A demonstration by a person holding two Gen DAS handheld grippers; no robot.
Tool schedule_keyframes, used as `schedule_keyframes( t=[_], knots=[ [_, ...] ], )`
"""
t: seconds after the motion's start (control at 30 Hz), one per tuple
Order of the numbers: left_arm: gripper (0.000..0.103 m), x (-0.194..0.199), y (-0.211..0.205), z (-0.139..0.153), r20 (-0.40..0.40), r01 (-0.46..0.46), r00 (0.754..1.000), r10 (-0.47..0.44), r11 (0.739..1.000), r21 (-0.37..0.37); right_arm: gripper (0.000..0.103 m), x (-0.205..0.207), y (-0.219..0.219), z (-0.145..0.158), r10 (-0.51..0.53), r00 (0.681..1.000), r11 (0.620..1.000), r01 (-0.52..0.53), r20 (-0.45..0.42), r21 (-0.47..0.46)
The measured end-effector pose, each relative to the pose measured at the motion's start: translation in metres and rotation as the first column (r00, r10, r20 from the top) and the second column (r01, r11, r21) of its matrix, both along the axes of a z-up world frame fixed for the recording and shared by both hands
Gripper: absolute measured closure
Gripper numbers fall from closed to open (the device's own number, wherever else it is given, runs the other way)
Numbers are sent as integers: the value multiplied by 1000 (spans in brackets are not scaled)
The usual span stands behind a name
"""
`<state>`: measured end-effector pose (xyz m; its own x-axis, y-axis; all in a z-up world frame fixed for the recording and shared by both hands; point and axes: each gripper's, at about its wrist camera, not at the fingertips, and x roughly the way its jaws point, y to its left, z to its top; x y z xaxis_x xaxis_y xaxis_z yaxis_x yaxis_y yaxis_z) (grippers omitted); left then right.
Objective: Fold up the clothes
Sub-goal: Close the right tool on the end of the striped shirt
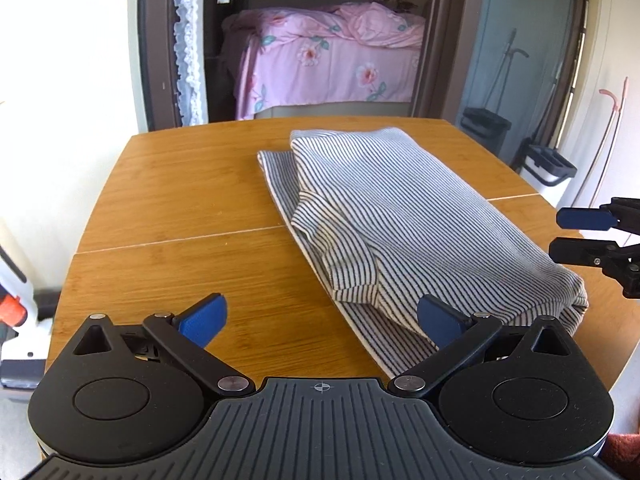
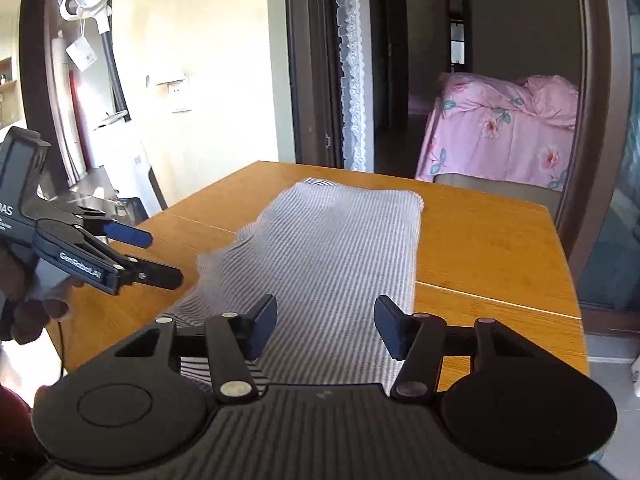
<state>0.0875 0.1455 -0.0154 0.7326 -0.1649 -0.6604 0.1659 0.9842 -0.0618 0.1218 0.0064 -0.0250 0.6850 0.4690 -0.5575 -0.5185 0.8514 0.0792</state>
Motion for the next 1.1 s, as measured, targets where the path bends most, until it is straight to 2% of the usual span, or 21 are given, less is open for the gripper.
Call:
schedule_keyframes(
  t=[0.07, 0.17, 0.27, 0.37, 0.43, 0.5, 0.6, 0.67, 0.7, 0.77, 0.8, 0.9, 0.97, 1.03, 1.1],
  knots=[
    [0, -2, -3, 2, 16, -12, 1000, 12, 1000, 7, 48, 4, 16, -16, 44, 996, 999, -46, -78, -25],
    [0, -4, -4, 4, 31, -13, 999, 13, 1000, -14, 44, -8, 25, -24, 50, 998, 997, -52, -36, -63],
    [0, -5, 2, 7, 57, -34, 998, 38, 998, -61, 44, -8, 21, -15, 65, 996, 995, -69, -64, -66],
    [0, -12, 15, 14, 129, -84, 987, 97, 992, -98, 42, -26, 28, -6, 125, 992, 984, -122, 18, -130],
    [0, -19, 26, 20, 192, -122, 971, 143, 986, -114, 27, -37, 34, -2, 179, 982, 973, -168, 59, -159],
    [0, -26, 39, 26, 238, -154, 954, 185, 977, -144, 23, -45, 42, -2, 241, 968, 959, -226, 74, -172],
    [0, -31, 55, 33, 252, -181, 938, 237, 957, -226, 23, -47, 64, -19, 300, 951, 929, -274, 71, -247],
    [0, -33, 61, 37, 253, -174, 936, 243, 948, -267, 23, -48, 73, -30, 306, 946, 913, -260, 106, -315],
    [0, -34, 62, 39, 253, -166, 938, 238, 947, -275, 25, -46, 74, -31, 307, 945, 912, -257, 116, -321],
    [0, -35, 61, 40, 257, -154, 941, 222, 953, -261, 53, -37, 65, -22, 280, 956, 939, -253, 92, -231],
    [0, -36, 59, 40, 258, -147, 942, 213, 957, -251, 75, -33, 58, -13, 261, 962, 953, -245, 78, -177],
    [0, -38, 57, 36, 256, -125, 949, 183, 966, -228, 83, -30, 45, 5, 260, 964, 964, -256, 47, -76],
    [0, -37, 55, 32, 243, -113, 956, 167, 969, -221, 83, -31, 45, 3, 278, 961, 959, -277, 2, -60],
    [0, -37, 52, 28, 230, -98, 962, 145, 974, -205, 82, -33, 49, -13, 282, 957, 956, -286, -65, -69],
    [0, -37, 49, 24, 218, -80, 969, 120, 980, -182, 81, -38, 53, -23, 284, 958, 954, -287, -47, -91]
  ],
)
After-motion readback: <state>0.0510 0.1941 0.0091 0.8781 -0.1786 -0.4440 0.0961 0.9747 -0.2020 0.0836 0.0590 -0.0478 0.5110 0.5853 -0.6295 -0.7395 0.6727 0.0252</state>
